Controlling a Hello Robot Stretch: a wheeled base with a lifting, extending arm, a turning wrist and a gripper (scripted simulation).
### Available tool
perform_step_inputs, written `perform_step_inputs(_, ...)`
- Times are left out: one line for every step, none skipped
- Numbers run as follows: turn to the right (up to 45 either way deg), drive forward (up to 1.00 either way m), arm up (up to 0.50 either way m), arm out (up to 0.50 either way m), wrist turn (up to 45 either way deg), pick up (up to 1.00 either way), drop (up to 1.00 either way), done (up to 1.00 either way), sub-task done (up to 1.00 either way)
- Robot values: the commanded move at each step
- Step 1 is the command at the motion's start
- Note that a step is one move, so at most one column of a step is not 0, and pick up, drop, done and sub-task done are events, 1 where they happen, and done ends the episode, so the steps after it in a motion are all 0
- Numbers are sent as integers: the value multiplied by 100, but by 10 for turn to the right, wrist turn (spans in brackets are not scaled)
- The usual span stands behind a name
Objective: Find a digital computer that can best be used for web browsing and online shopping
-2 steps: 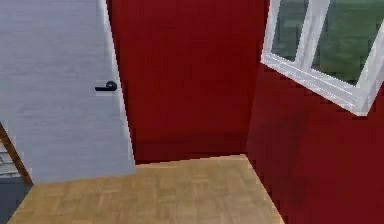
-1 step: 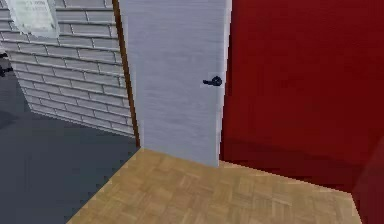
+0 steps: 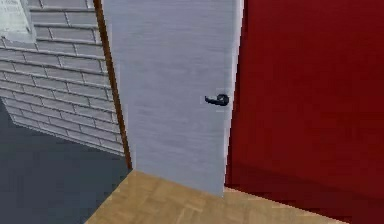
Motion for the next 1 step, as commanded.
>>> perform_step_inputs(-450, 0, 0, 0, 0, 0, 0, 0, 0)
